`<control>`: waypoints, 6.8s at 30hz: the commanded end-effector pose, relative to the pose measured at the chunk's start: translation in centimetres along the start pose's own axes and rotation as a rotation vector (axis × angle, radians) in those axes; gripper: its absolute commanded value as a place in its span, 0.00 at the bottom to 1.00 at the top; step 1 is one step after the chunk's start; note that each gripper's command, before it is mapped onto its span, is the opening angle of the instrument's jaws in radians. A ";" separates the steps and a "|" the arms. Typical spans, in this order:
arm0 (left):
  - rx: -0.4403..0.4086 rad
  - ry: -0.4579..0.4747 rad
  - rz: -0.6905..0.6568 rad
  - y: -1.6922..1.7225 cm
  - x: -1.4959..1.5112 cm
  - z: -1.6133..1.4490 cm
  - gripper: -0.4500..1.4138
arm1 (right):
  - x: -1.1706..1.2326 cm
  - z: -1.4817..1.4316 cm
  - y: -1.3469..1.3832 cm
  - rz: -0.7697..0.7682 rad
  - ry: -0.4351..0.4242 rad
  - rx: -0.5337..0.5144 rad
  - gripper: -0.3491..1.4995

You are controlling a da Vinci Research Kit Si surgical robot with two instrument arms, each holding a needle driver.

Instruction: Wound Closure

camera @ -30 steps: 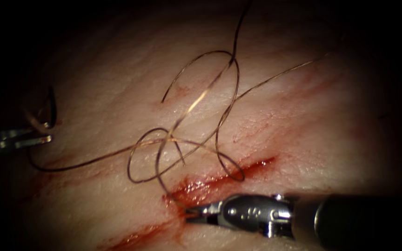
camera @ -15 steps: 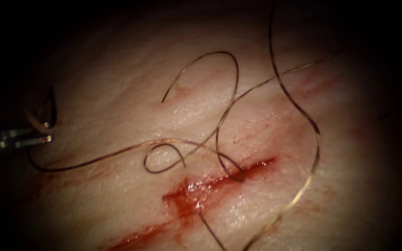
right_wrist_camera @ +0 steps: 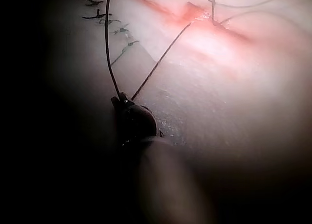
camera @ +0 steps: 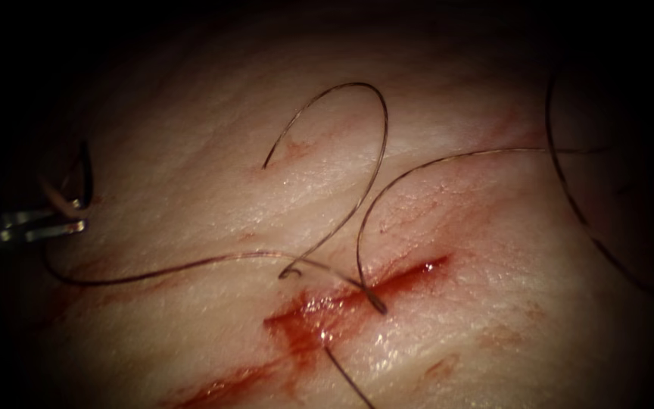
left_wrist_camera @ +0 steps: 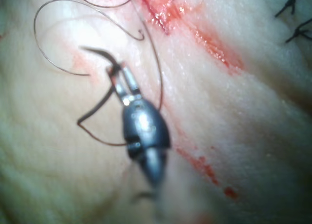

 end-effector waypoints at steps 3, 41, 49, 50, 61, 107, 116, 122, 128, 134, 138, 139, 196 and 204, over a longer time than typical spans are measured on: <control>-0.001 0.001 -0.002 0.04 -0.07 0.06 0.00 | -0.04 0.02 -0.18 0.017 -0.008 0.013 0.00; -0.001 0.002 -0.003 0.04 -0.05 0.08 0.00 | -0.88 -0.44 0.91 0.102 0.032 -0.258 0.87; -0.001 0.001 -0.003 0.06 -0.04 0.06 0.00 | -0.57 0.30 1.27 0.094 0.150 -0.228 0.86; 0.000 0.000 -0.002 0.08 -0.04 0.06 0.00 | -0.53 0.35 1.29 0.091 0.162 -0.232 0.86; -0.027 -0.011 0.004 0.49 -0.32 -0.02 0.00 | -0.13 0.67 1.63 0.070 0.190 -0.226 0.85; 0.085 -0.136 -0.014 0.04 -0.78 -0.44 0.00 | -0.28 2.05 2.68 0.054 0.196 -0.244 0.82; 0.082 -0.134 -0.014 0.04 -0.78 -0.42 0.00 | -0.79 1.70 2.58 0.079 0.132 -0.219 0.82; 0.075 -0.128 -0.015 0.06 -0.77 -0.36 0.00 | -0.80 1.68 2.70 0.089 0.136 -0.252 0.82; 0.072 -0.127 -0.015 0.08 -0.76 -0.36 0.00 | -0.65 1.83 2.78 0.098 0.142 -0.260 0.82; 0.073 -0.127 -0.015 0.08 -0.76 -0.36 0.00 | -0.50 1.86 2.77 0.103 0.163 -0.261 0.82; 0.070 -0.125 -0.014 0.09 -0.77 -0.36 0.00 | -0.35 1.84 2.84 0.112 0.184 -0.243 0.71; 0.070 -0.125 -0.014 0.09 -0.77 -0.36 0.00 | -0.34 1.85 2.85 0.111 0.189 -0.229 0.61; 0.066 -0.121 -0.013 0.09 -0.78 -0.29 0.00 | 0.16 1.09 1.21 0.086 0.183 -0.106 0.44; 0.059 -0.128 -0.007 -0.23 -0.89 -0.09 0.00 | 0.16 0.94 1.31 0.126 0.177 -0.251 0.95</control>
